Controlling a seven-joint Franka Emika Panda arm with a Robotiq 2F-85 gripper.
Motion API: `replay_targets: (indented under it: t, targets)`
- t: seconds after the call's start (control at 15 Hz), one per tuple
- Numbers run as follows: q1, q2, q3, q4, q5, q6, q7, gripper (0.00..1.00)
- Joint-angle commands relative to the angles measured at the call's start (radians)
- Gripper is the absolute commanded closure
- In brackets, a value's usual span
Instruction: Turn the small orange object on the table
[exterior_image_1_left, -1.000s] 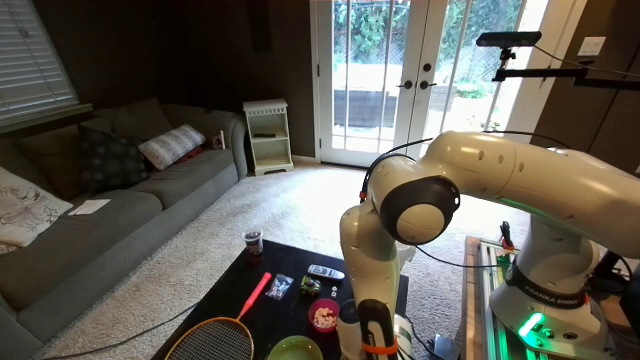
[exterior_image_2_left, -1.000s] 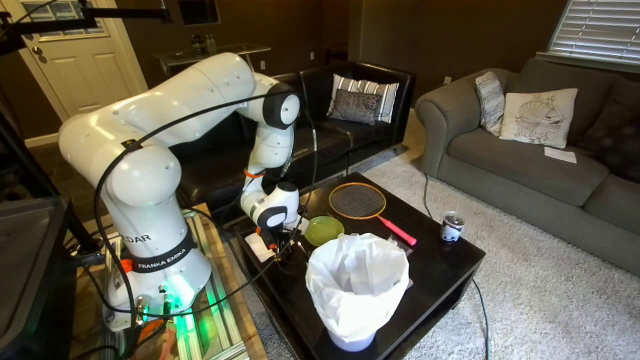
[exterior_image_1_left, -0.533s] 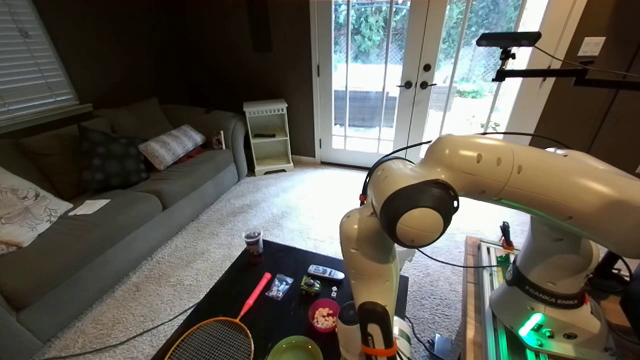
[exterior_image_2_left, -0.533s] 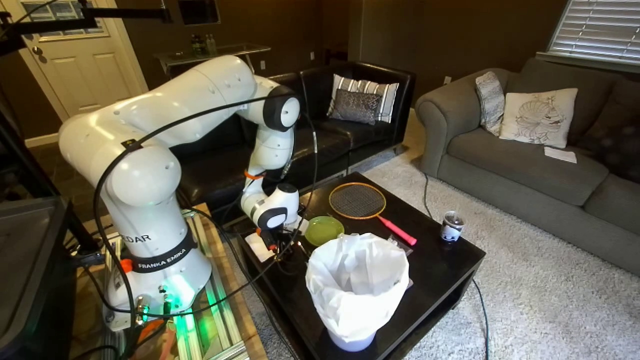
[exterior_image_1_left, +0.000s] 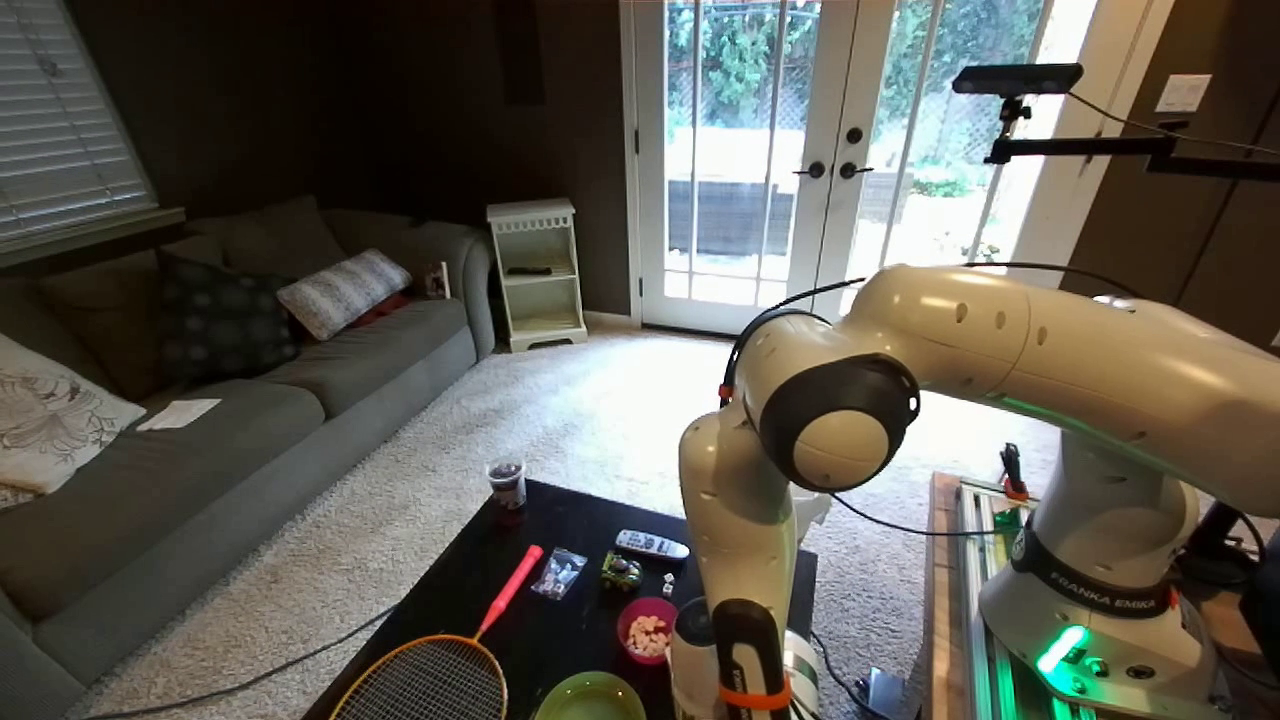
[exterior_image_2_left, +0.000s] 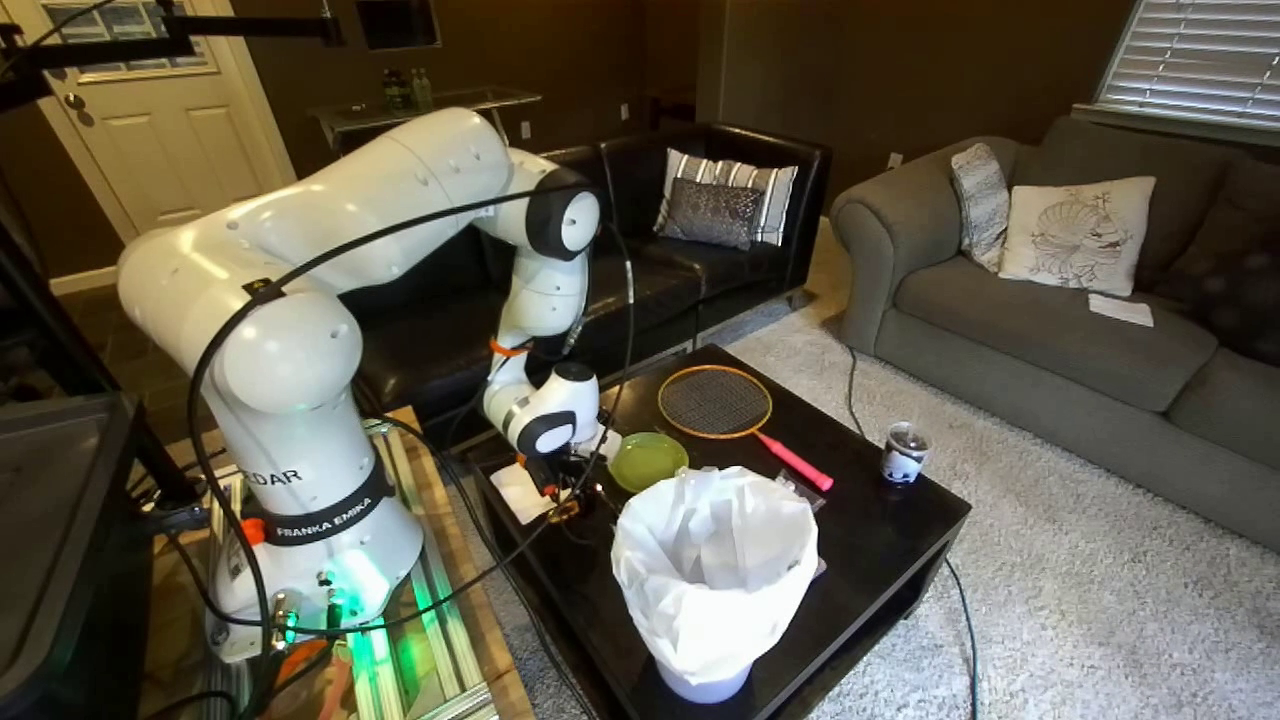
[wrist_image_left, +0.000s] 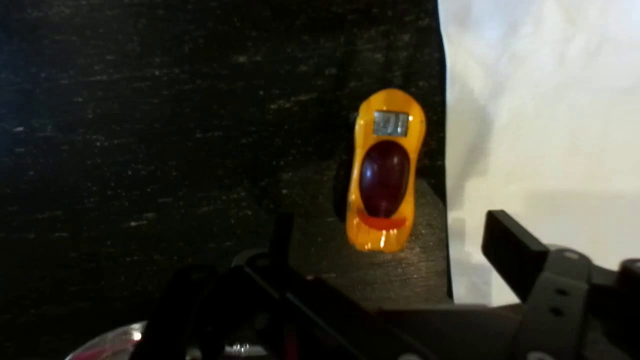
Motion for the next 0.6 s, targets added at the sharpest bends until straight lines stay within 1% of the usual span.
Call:
replay_targets:
  t: [0.0, 0.27, 0.53]
  targets:
    - [0.014, -0.087, -0.010, -0.069, 0.005, 0.025, 0.016, 0.00]
    - [0.030, -0.186, -0.036, -0.128, 0.018, -0.025, 0.024, 0.00]
    - [0.014, -0.293, -0.044, -0.190, 0.015, -0.132, 0.044, 0.00]
